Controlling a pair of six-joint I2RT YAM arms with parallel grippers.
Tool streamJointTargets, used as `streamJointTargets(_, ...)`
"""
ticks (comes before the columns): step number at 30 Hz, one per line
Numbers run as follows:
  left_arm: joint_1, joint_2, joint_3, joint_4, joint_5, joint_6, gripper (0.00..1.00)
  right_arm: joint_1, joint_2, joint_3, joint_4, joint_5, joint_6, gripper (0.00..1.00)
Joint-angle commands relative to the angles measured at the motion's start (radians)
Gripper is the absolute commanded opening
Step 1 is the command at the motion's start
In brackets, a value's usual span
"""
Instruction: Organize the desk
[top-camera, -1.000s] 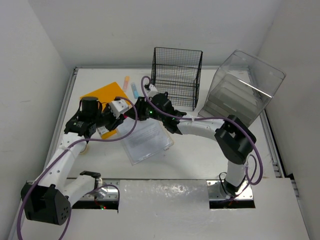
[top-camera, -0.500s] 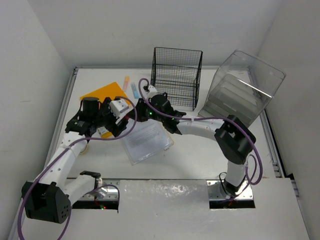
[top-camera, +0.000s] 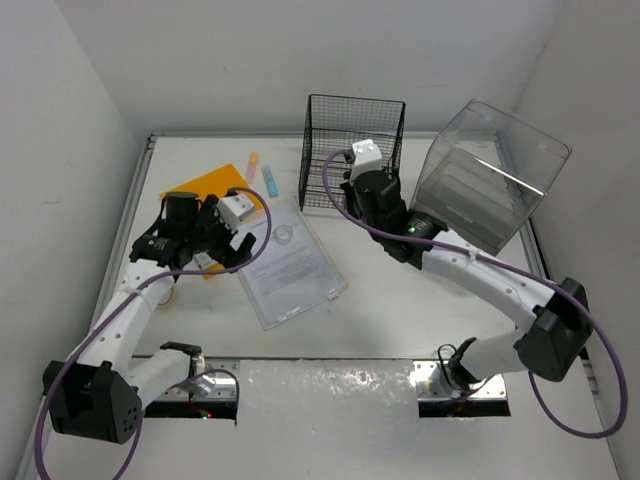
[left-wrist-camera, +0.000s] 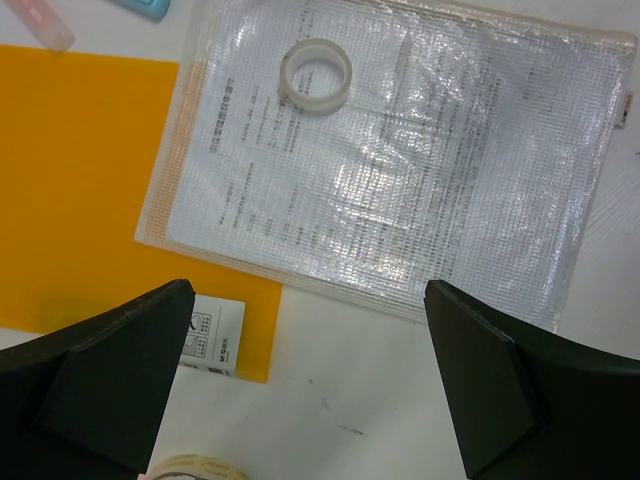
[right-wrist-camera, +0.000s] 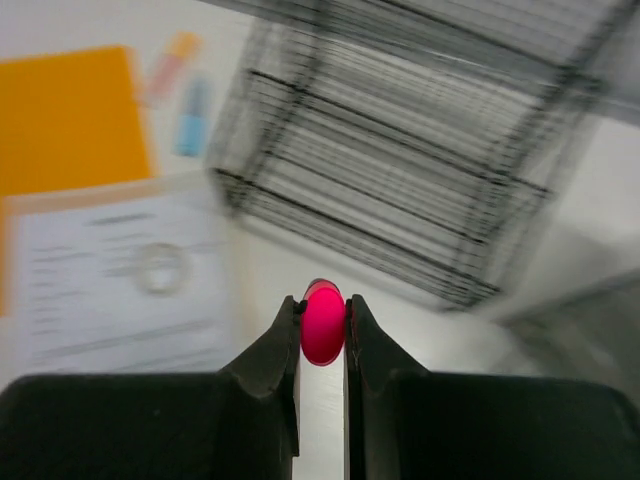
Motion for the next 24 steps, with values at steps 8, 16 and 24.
streamJointTargets(8,0.011,0.040,0.013,0.054,-0.054,-0.061,1.00,-0.151,0.099,0.152,-0.650,0.619,-0.206,0.00)
streamJointTargets(16,0.015,0.020,-0.009,0.069,-0.111,-0.058,0.99,-0.217,0.283,0.163,-0.778,0.679,-0.191,0.00)
streamJointTargets(24,0.020,0.034,-0.027,0.071,-0.128,-0.050,1.00,-0.254,0.408,0.175,-0.753,0.622,-0.226,0.00)
